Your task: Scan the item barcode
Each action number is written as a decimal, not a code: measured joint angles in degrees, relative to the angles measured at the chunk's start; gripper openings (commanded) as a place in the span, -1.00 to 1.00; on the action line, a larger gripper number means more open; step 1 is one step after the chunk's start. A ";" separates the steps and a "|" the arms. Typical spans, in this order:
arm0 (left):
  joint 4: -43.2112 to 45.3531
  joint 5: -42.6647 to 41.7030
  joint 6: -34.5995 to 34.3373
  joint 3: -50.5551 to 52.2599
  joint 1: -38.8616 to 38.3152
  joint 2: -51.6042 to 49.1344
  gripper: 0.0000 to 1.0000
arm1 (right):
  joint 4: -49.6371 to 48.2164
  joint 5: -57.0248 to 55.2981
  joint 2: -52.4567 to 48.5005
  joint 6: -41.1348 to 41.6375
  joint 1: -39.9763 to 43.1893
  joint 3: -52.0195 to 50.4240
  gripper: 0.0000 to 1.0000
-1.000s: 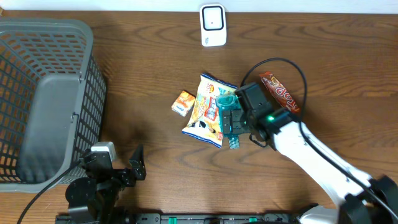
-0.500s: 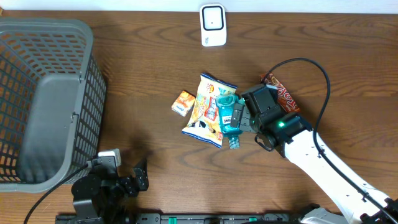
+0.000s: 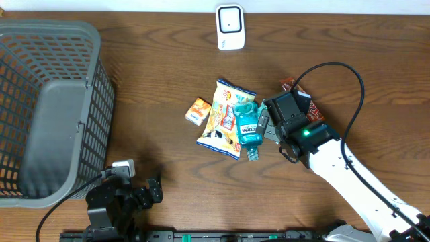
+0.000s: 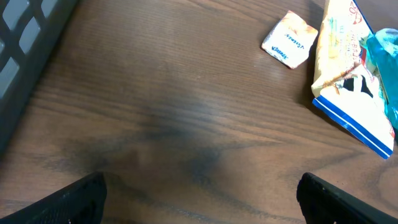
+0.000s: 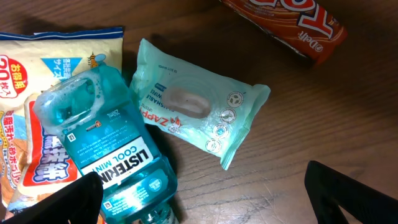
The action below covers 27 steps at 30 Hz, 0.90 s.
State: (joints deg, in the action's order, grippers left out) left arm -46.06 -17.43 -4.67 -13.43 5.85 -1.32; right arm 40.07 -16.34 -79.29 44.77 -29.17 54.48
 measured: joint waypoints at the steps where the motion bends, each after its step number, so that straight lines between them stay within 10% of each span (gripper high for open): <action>1: 0.00 0.00 0.00 0.00 0.00 0.00 0.96 | -0.02 0.00 0.00 0.00 0.00 0.00 0.99; 27: 37.75 10.14 -2.62 9.35 -0.04 -0.35 0.96 | 4.79 -0.17 0.00 2.32 1.16 0.04 0.98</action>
State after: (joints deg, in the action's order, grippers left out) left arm -8.32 -7.29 -7.29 -4.08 5.80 -1.67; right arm 44.86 -16.51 -79.29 47.09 -28.01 54.52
